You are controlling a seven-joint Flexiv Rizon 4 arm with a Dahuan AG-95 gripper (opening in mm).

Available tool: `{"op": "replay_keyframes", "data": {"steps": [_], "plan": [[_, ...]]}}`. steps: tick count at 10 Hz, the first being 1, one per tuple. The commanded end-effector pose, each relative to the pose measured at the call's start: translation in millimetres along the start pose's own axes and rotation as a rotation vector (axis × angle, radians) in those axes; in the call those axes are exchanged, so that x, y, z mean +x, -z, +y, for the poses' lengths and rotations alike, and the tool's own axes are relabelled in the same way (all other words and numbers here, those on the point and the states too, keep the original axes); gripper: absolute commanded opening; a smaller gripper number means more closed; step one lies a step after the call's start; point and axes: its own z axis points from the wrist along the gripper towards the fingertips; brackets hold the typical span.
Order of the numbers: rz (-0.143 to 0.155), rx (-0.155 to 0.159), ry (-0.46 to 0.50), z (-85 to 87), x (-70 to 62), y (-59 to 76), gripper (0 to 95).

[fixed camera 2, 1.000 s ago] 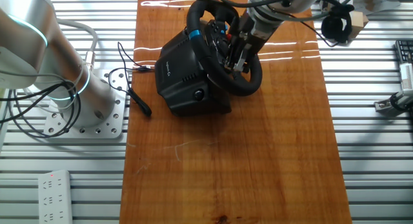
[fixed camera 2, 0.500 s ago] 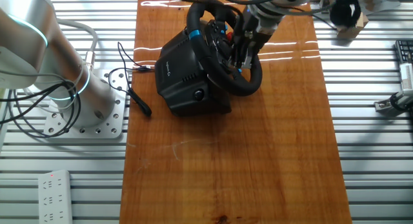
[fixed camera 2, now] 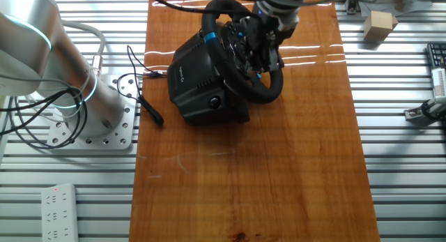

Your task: Rotate the steering wheel 90 degrees clockwise

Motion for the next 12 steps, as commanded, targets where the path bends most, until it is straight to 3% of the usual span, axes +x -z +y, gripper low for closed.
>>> {"op": "replay_keyframes", "data": {"steps": [1,3,4,6,10,12], "plan": [[-0.030,0.016,0.499,0.5,0.6,1.4,0.0],[-0.051,0.024,0.714,2.6,1.2,2.9,0.0],[-0.070,0.048,0.871,3.3,1.3,3.3,0.0],[-0.088,0.065,0.988,3.8,1.5,3.7,0.0],[-0.155,0.054,1.225,6.6,2.1,5.5,0.0],[-0.140,0.068,1.370,7.4,2.3,6.1,0.0]]}}
